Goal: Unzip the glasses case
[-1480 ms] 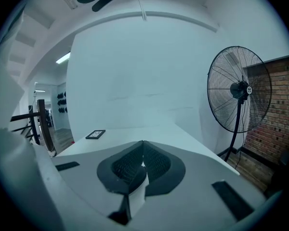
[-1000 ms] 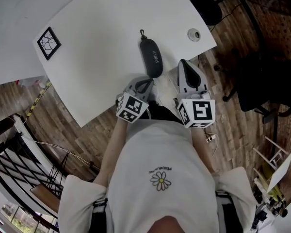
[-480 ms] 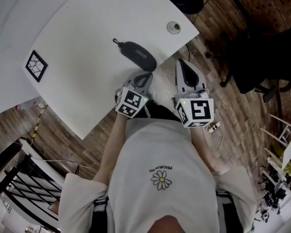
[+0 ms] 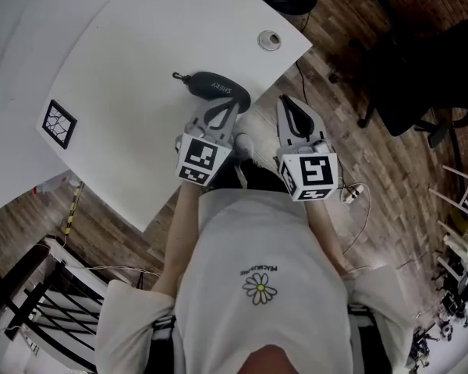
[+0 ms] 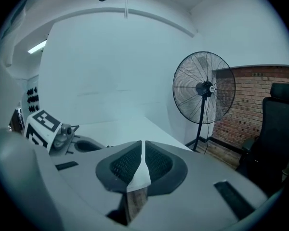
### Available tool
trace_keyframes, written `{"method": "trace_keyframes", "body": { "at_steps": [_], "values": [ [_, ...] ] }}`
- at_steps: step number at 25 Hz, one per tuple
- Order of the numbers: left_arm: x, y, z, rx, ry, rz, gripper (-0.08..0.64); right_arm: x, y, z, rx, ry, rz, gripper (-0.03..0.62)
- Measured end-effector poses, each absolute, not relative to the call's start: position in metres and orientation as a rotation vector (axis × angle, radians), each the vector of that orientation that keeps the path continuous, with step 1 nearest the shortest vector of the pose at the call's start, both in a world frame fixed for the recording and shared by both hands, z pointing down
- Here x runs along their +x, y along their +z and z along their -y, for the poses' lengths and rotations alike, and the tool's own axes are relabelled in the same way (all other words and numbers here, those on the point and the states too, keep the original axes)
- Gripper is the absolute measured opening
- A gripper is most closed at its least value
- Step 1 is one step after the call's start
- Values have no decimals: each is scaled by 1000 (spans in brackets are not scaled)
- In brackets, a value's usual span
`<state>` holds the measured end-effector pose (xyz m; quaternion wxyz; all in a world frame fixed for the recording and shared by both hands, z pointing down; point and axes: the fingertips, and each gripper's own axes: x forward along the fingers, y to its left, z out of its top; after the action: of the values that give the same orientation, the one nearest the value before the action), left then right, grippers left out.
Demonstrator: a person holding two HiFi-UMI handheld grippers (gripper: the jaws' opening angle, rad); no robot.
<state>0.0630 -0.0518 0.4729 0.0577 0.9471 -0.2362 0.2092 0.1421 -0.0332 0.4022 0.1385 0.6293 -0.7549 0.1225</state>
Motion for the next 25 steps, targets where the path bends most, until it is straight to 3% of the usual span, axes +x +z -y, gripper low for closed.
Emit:
{"method": "trace_keyframes", "body": {
  "at_steps": [3,5,13,18,25],
  "values": [
    [51,452,79,2926,686,763,12,129,414,31,1775,430,2205,14],
    [48,445,94,2949,732,779,12,120,426,28,1742,480,2206,79],
    [57,487,98,2964,1083,635,12,82,496,18,1605,731,2142,168],
    [61,506,93,2946,1168,566,12,75,527,20,1572,794,2073,183],
    [65,506,100,2905,1052,602,12,69,548,25,1590,862,2010,183]
  ]
}}
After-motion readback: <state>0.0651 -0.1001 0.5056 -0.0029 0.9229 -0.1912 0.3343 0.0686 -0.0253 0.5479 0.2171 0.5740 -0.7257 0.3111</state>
